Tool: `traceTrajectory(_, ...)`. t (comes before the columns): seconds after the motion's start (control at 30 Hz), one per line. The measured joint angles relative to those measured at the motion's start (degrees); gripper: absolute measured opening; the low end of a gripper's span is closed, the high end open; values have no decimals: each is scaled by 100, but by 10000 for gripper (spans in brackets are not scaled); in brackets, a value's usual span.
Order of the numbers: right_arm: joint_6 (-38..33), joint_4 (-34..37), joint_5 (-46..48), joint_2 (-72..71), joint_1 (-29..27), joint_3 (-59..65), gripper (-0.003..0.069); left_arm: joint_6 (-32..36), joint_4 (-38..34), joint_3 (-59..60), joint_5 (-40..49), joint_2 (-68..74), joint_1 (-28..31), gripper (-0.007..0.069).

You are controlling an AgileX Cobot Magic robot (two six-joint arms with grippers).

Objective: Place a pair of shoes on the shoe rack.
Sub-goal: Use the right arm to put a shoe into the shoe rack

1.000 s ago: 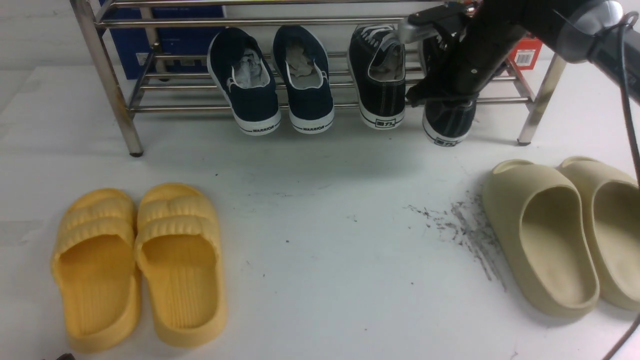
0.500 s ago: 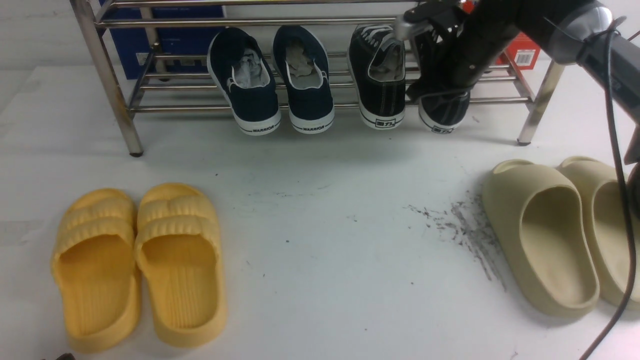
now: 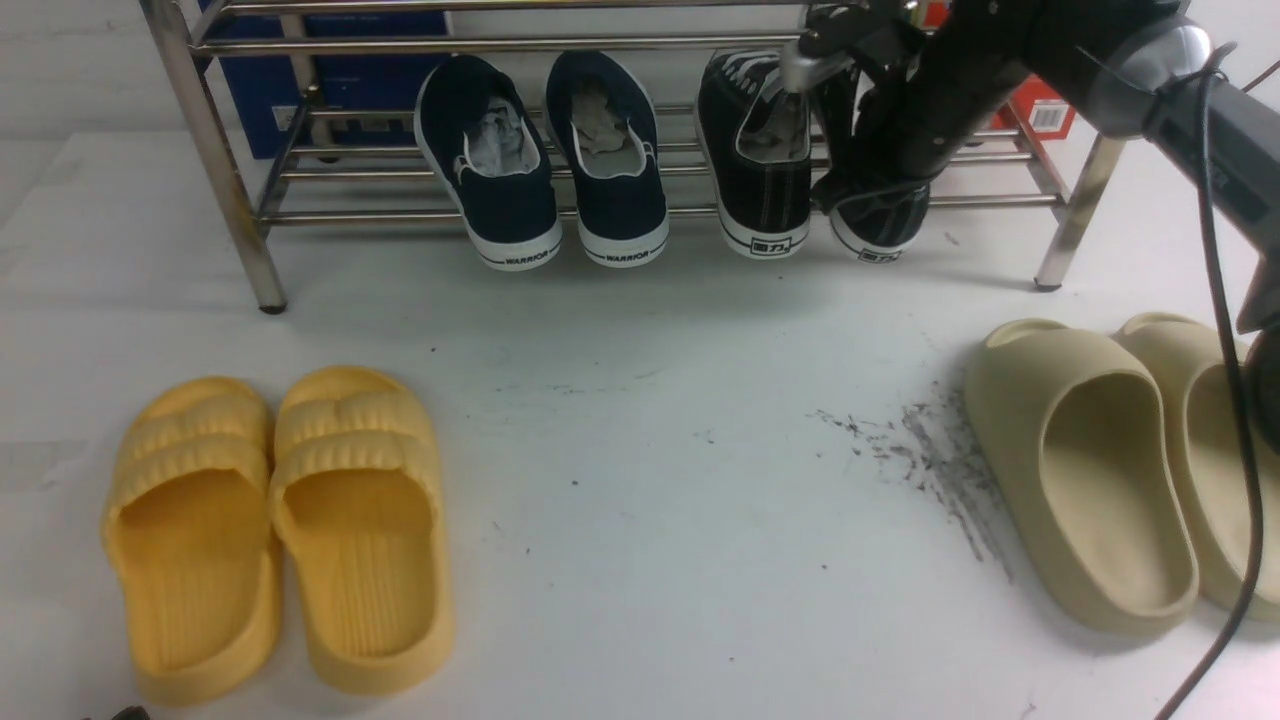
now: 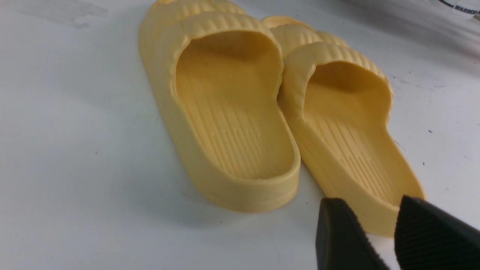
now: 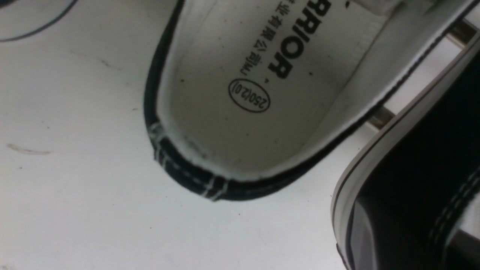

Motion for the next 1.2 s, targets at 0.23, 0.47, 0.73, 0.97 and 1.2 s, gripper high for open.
traceTrajectory(0.23, 204, -17, -64, 0, 0, 0, 41, 0, 0, 0, 0, 0, 0, 239)
traceTrajectory(0.47, 241, -17, -118, 0, 0, 0, 41, 0, 0, 0, 0, 0, 0, 239)
traceTrajectory(0.73, 257, -26, -146, 0, 0, 0, 51, 0, 0, 0, 0, 0, 0, 239)
traceTrajectory(0.97, 257, -68, -152, 0, 0, -51, 93, 0, 0, 0, 0, 0, 0, 239)
traceTrajectory(1.2, 251, -149, -112, 0, 0, -231, 167, 0, 0, 0, 0, 0, 0, 239)
